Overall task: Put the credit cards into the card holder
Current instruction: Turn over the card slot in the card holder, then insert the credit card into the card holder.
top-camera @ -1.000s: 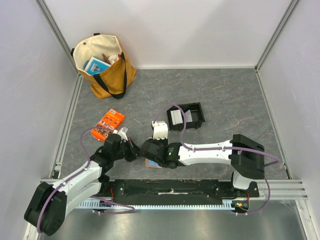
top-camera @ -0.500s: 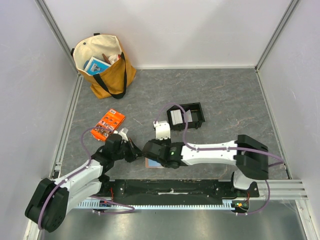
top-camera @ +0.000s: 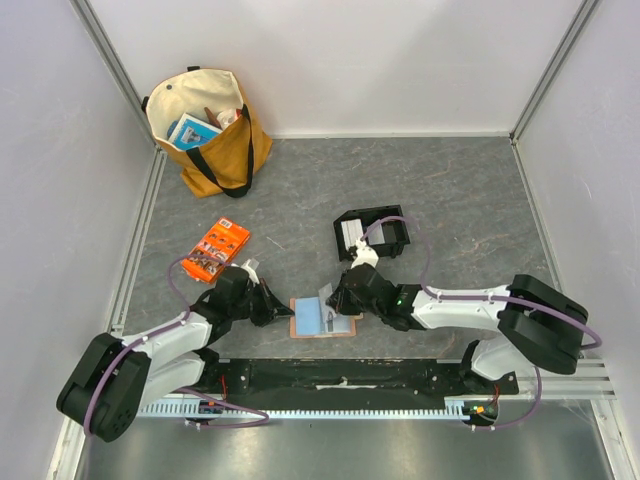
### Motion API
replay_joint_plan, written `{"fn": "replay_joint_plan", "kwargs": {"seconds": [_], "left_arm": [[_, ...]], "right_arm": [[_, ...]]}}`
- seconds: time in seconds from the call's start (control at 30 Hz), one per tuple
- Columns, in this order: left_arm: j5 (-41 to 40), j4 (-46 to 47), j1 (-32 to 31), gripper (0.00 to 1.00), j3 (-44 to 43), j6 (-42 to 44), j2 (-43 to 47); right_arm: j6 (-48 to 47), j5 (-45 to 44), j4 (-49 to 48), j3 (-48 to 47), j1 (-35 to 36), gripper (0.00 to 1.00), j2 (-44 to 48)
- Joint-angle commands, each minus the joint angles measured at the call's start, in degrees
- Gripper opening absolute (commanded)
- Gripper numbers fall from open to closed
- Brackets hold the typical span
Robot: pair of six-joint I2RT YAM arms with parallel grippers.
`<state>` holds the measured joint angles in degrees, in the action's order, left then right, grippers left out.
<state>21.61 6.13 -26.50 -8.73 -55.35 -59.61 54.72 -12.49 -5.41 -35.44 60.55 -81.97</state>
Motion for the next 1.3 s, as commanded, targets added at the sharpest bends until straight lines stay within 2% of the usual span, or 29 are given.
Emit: {"fn": "replay_joint_plan", "kwargs": {"seconds": [0.0,0.13,0.57,0.77,0.97,1.27], "left_arm": [[-1.9,0.5,-0.2,0.02,-0.5,2.3,-0.6],[-1.8,0.5,-0.1,0.02,-0.1,2.0,-0.3],[-1.9,-0.1,-0.2,0.02,-0.5,2.1,0.3],[-1.7,0.0,-0.1,0.02,-0.5,2.1,0.4],[-1.7,0.1,-0.3,0.02,-0.3,2.1,0.4],[-1.6,0.5,-0.1,0.02,-0.1,2.2,-0.2]], "right_arm": [[4.1,8.4,-14.7,2.7,0.1,0.00,-2.9],[5.7,8.1,-16.8,4.8,0.1,0.00,-4.2],[7.2,3.7,-17.0,11.0,0.0,0.00,2.3],[8.4,6.8,-22.3,12.3,0.0,0.00,-1.3],[10.1,6.6,-22.5,13.2,0.0,0.00,-2.3],[12.1,10.0,-30.4,15.3,0.0,0.00,-6.8]]}}
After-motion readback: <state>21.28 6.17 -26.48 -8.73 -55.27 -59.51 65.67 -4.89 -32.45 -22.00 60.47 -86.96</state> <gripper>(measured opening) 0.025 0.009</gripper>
